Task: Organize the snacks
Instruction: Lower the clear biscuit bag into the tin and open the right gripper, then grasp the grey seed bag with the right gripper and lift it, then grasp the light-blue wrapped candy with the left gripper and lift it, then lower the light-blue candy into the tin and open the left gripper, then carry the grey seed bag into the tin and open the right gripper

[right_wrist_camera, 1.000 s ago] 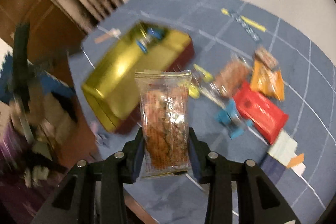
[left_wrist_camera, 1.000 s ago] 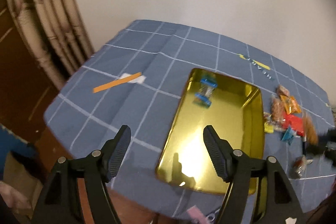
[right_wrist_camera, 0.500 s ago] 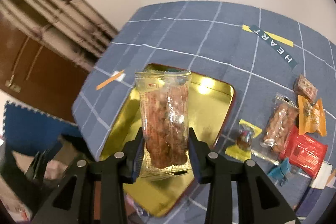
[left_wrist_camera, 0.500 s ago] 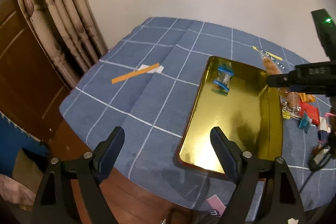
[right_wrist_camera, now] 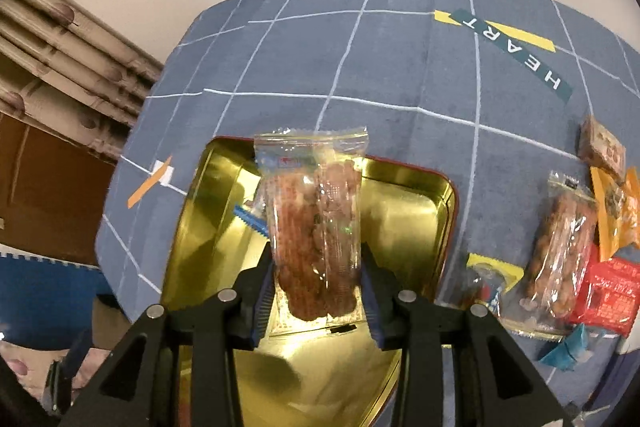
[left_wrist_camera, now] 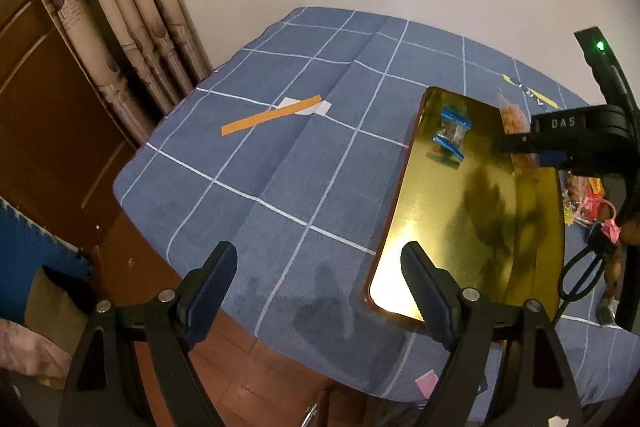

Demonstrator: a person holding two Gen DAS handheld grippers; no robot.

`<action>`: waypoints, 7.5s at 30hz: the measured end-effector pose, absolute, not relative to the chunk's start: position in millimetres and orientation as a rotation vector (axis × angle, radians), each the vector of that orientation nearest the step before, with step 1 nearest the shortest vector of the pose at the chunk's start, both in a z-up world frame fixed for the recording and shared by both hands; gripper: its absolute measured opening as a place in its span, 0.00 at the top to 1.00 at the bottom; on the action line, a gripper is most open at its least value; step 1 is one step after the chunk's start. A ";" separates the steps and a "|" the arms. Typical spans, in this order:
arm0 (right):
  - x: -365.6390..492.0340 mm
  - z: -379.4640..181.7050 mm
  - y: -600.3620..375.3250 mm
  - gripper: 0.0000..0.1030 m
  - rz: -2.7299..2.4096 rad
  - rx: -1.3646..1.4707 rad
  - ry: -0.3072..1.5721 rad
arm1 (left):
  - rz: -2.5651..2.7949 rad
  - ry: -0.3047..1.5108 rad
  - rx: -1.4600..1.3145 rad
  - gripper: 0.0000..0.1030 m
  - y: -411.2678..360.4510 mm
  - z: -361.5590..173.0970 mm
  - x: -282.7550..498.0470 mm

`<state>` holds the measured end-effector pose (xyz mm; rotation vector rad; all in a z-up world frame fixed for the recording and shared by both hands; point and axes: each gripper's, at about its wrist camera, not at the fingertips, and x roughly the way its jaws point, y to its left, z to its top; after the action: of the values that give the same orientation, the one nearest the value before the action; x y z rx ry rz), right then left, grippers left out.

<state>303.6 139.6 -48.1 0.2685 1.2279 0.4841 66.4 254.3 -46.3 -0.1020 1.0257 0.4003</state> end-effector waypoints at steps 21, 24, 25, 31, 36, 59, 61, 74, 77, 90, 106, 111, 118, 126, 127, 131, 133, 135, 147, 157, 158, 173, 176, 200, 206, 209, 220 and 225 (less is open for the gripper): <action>127.2 -18.8 -67.1 0.47 0.300 0.365 0.870 | 0.287 0.938 0.026 0.20 198.5 -31.0 54.8; 87.6 -39.8 -112.4 0.47 0.178 0.337 0.912 | 0.191 0.904 0.060 0.18 174.3 -24.2 50.0; 75.6 -49.3 -123.9 0.47 0.159 0.352 0.930 | 0.152 0.900 0.065 0.17 165.8 -23.1 48.1; 68.9 -85.9 -134.2 0.47 0.179 0.541 1.004 | 0.112 0.886 0.144 0.17 132.5 -21.1 40.6; 89.5 -90.2 -102.3 0.47 0.148 0.588 1.031 | 0.114 0.885 0.139 0.14 125.6 -24.2 34.5; 44.4 -82.5 -166.4 0.62 0.115 0.553 0.922 | -0.447 0.741 0.331 0.16 34.3 4.3 39.0; 32.4 -83.7 -180.7 0.62 0.111 0.573 0.894 | -0.499 0.713 0.423 0.16 4.8 -4.7 52.1; 28.9 -94.7 -213.3 0.62 0.142 0.673 0.847 | -0.735 0.936 0.839 0.29 -82.2 -85.8 142.3; 28.6 -96.2 -219.4 0.62 0.141 0.700 0.849 | -0.746 0.981 0.954 0.32 -87.8 -105.9 154.1; 32.8 -107.3 -221.7 0.61 0.172 0.778 0.886 | -0.818 1.070 0.962 0.64 -87.2 -120.6 186.8; 27.4 -107.0 -227.5 0.61 0.145 0.796 0.895 | -0.637 1.105 0.497 0.68 -67.7 -79.8 116.3; 26.2 -106.4 -225.5 0.61 0.134 0.778 0.898 | -0.545 1.110 0.252 0.68 -42.7 -49.9 93.7; 22.5 -101.1 -215.1 0.61 0.130 0.714 0.892 | -0.383 1.108 -0.005 0.68 28.2 -32.0 81.0; 22.7 -96.7 -209.1 0.61 0.135 0.690 0.872 | -0.120 1.065 -0.012 0.68 121.7 -25.6 88.7; 22.4 -95.9 -209.0 0.61 0.133 0.685 0.868 | -0.093 1.060 0.002 0.68 129.4 -26.6 90.9; 22.3 -98.0 -209.2 0.61 0.125 0.686 0.872 | -0.010 1.044 0.028 0.68 154.7 -35.9 103.9; 22.6 -99.5 -209.4 0.61 0.121 0.684 0.877 | 0.013 1.042 0.033 0.68 164.3 -43.2 113.1; 22.2 -100.8 -210.2 0.61 0.119 0.687 0.878 | 0.031 1.057 0.040 0.68 169.8 -51.5 122.7; 25.0 -106.4 -207.8 0.61 0.112 0.687 0.898 | 0.074 1.066 0.094 0.68 182.1 -67.5 152.7; 24.1 -110.2 -207.7 0.61 0.115 0.683 0.909 | 0.097 1.093 0.104 0.68 185.1 -82.5 163.0; 23.9 -110.4 -208.2 0.61 0.115 0.684 0.910 | 0.097 1.096 0.109 0.68 184.7 -84.2 163.8; 24.0 -112.9 -208.2 0.61 0.119 0.684 0.920 | 0.122 1.104 0.154 0.64 185.7 -91.1 172.5; 24.0 -113.3 -208.0 0.61 0.119 0.683 0.923 | 0.116 1.103 0.156 0.61 185.8 -89.9 172.8; 24.3 -112.7 -201.3 0.61 0.128 0.663 0.930 | 0.111 0.970 0.029 0.19 166.1 -33.6 86.2; 26.0 -106.4 -192.3 0.61 0.147 0.655 0.934 | 0.118 0.934 -0.033 0.01 170.1 -20.1 59.1; 29.4 -92.8 -182.0 0.61 0.168 0.624 0.924 | 0.109 0.971 -0.109 0.01 178.1 -18.7 54.1; 78.1 1.0 -93.5 0.61 0.393 0.491 0.837 | 0.219 0.864 -0.186 0.01 208.2 -16.0 12.9; 112.6 25.8 -25.5 0.61 0.516 0.444 0.844 | 0.290 0.831 -0.107 0.01 210.8 -13.1 11.2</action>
<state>112.6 -25.5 25.8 0.4445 0.8437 0.5158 11.2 210.8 -13.1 -0.1070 0.8310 0.2903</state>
